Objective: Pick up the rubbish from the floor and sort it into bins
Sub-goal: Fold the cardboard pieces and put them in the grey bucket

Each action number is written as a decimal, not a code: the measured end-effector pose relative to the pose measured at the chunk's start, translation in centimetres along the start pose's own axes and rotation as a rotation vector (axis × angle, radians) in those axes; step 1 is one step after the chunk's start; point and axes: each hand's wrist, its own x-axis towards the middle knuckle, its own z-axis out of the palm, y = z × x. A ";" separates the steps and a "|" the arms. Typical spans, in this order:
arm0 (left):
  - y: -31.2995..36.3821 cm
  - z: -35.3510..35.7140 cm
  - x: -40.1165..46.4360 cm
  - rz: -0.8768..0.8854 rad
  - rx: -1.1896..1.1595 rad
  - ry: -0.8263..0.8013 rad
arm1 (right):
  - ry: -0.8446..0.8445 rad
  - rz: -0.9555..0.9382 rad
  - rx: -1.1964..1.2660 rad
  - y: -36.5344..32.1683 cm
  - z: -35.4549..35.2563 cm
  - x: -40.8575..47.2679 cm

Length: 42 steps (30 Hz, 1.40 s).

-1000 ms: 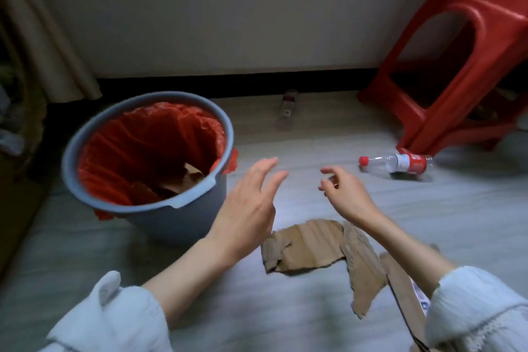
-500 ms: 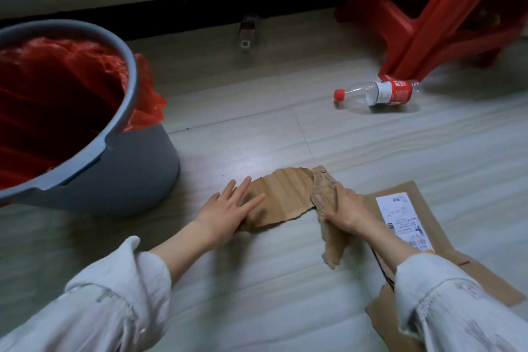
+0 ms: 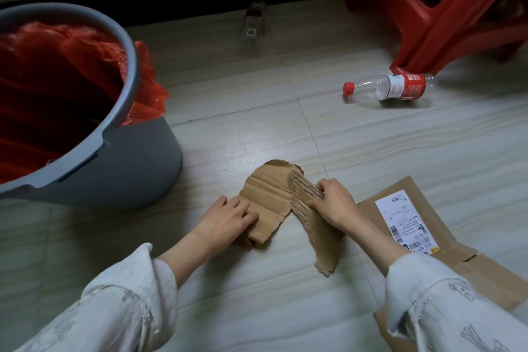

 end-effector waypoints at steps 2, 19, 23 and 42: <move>0.1 1.0 -0.1 -0.017 0.019 0.052 | -0.007 0.014 0.019 -0.3 0.1 0.1; 0.7 -0.7 -2.3 -0.340 -0.614 -0.281 | 0.022 0.003 0.008 -2.5 0.1 -2.5; -0.5 -0.5 -1.5 -0.501 -0.985 -0.222 | 0.036 0.020 0.015 -2.7 -0.1 -2.5; -1.2 -3.0 -2.5 -0.489 -1.073 0.076 | 0.327 0.116 0.448 -3.9 -2.7 -3.4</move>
